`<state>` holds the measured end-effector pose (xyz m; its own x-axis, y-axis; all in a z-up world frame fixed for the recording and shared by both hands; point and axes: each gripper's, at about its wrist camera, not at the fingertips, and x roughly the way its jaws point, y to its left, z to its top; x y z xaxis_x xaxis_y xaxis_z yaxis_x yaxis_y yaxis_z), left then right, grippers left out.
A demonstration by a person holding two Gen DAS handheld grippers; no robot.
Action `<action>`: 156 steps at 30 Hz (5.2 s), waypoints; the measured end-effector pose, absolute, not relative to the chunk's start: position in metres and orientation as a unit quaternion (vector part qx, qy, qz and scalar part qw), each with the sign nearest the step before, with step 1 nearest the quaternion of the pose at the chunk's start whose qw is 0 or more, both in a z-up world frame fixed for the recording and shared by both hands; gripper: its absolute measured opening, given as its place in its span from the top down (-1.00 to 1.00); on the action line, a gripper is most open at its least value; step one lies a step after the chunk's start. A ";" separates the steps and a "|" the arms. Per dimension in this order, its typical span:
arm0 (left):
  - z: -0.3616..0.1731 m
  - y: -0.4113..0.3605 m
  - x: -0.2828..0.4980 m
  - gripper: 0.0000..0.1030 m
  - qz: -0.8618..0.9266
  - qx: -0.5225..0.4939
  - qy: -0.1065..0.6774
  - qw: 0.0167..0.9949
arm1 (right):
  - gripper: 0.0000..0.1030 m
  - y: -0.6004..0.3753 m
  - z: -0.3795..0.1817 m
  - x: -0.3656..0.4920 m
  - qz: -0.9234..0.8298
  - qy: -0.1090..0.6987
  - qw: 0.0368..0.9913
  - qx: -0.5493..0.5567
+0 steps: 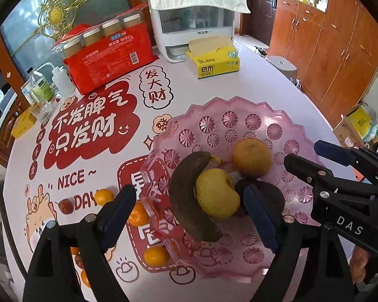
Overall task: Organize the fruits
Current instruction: 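Lower the banana and apple into the bowl and open both tools, then withdraw both tools from the bowl toward the remaining mandarins, then grasp a mandarin with the left tool while the right tool grasps another mandarin, then carry both mandarins over the pink bowl with both tools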
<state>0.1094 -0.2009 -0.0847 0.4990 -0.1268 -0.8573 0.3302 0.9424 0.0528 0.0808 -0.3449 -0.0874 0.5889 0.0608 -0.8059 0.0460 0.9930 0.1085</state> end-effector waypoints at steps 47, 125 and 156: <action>0.005 0.078 0.045 -0.68 -0.020 0.032 0.414 0.909 | -0.16 -0.148 -0.024 0.016 0.049 0.395 0.917 0.011; -0.206 0.016 0.139 0.33 -0.237 0.053 0.584 0.774 | 0.15 -0.110 -0.181 0.065 0.036 0.549 0.832 0.075; -0.058 -0.083 0.074 0.33 -0.194 0.072 0.461 0.863 | 0.15 -0.198 -0.064 0.028 0.105 0.457 0.883 -0.016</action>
